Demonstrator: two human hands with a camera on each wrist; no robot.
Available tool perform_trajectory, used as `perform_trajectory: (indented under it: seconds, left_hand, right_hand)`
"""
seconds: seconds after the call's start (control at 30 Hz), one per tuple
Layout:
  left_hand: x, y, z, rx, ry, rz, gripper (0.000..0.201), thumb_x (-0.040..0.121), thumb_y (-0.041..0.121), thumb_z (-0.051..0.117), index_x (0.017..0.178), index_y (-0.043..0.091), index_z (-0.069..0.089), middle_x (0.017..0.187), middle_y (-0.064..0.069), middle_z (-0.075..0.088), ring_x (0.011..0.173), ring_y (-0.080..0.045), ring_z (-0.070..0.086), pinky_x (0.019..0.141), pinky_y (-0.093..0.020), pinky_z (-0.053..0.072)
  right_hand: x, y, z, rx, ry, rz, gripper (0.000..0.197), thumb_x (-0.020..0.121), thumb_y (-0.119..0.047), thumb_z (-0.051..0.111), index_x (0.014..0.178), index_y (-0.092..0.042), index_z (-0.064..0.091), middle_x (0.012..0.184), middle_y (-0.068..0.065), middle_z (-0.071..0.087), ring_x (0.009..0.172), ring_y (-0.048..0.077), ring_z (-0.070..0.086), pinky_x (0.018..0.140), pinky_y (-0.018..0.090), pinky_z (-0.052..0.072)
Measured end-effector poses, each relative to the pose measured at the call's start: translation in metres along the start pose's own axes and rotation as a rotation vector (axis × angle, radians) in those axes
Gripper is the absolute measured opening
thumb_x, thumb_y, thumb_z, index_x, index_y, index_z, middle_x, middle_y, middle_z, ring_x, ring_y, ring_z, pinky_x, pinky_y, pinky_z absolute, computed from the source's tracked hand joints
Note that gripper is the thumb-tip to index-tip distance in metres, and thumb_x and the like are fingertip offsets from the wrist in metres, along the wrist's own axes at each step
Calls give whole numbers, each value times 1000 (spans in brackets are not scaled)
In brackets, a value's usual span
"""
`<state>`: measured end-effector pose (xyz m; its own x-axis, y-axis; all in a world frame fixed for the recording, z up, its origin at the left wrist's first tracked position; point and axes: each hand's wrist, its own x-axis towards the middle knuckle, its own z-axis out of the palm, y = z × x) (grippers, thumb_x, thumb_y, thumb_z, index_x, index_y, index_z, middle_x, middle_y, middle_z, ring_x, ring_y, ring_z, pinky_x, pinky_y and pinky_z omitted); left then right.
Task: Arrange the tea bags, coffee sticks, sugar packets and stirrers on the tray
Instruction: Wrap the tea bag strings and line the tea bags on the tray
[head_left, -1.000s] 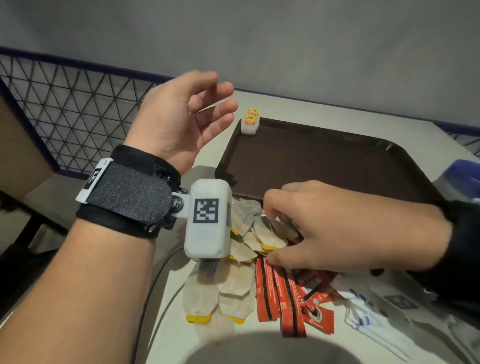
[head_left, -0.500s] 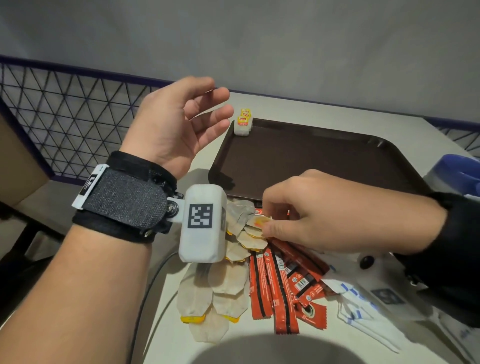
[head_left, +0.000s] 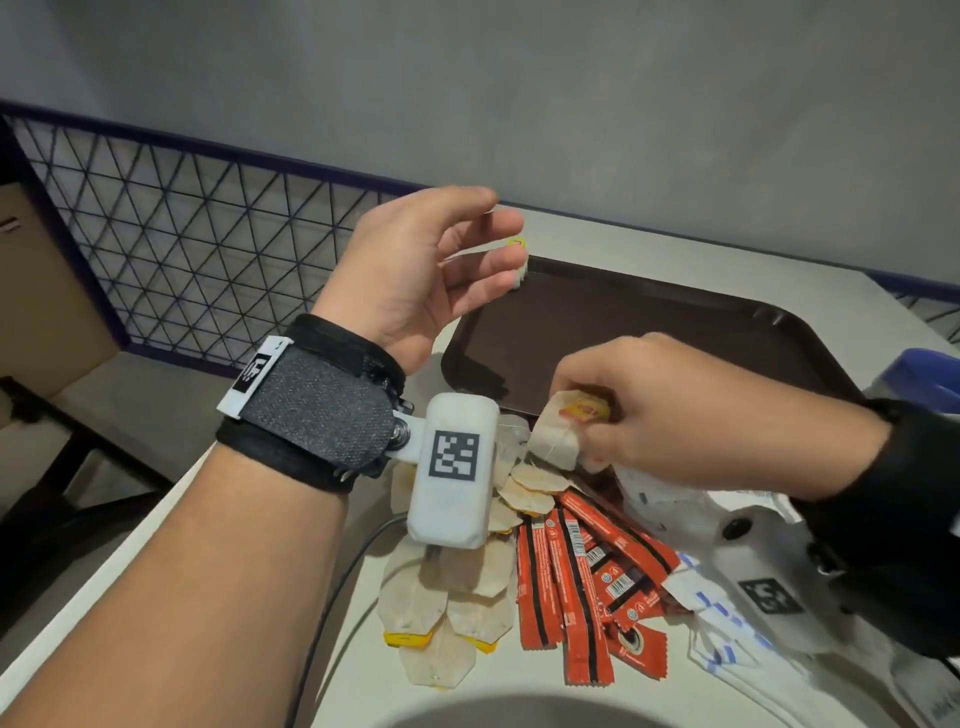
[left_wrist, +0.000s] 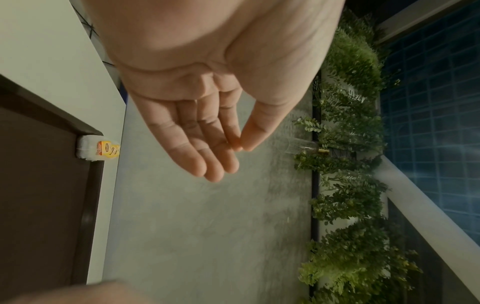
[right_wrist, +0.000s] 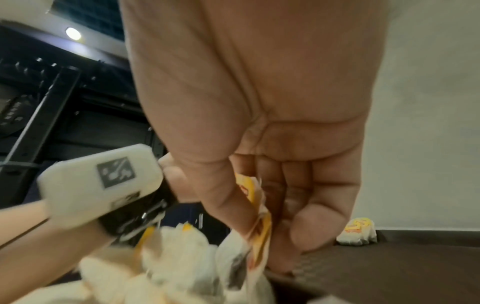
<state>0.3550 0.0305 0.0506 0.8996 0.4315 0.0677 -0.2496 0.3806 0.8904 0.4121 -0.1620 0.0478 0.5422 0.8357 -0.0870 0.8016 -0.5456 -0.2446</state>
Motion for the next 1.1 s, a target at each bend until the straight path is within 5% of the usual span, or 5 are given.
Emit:
perform_trajectory:
  seconds: [0.23, 0.47, 0.6, 0.9, 1.1]
  left_hand:
    - [-5, -6, 10, 132, -164, -70, 19, 96, 26, 65, 108, 13, 63, 100, -9, 77, 86, -24, 73, 71, -33, 59]
    - [-20, -11, 25, 229, -431, -106, 31, 84, 42, 63, 97, 14, 65, 71, 4, 70, 71, -15, 70, 83, -45, 59]
    - [-17, -18, 25, 263, -376, -74, 21, 87, 26, 70, 100, 9, 68, 93, -13, 72, 74, -22, 71, 69, -39, 61]
    - [-11, -21, 25, 170, -255, -40, 16, 80, 23, 69, 90, 10, 69, 78, -7, 71, 61, -16, 68, 50, -28, 56]
    - [-8, -18, 21, 112, -251, -51, 12, 81, 24, 68, 77, 19, 78, 87, -7, 75, 72, -16, 72, 59, -33, 62]
  right_hand:
    - [-5, 7, -44, 511, 63, -79, 40, 84, 3, 74, 108, -28, 65, 93, 9, 76, 78, 42, 66, 75, 55, 57]
    - [-2, 7, -70, 630, 43, -121, 40, 88, 10, 65, 114, -20, 61, 83, 21, 72, 58, 33, 66, 53, 38, 56]
    - [-1, 9, -67, 702, 18, -111, 40, 89, 10, 63, 116, -20, 59, 84, 26, 66, 56, 32, 66, 47, 34, 54]
    - [7, 17, -67, 884, 68, -131, 62, 77, 6, 77, 130, -19, 57, 83, 24, 58, 64, 30, 69, 57, 32, 57]
    - [7, 23, -66, 826, 187, -91, 49, 81, 8, 77, 120, -17, 63, 77, 23, 68, 60, 24, 68, 58, 32, 57]
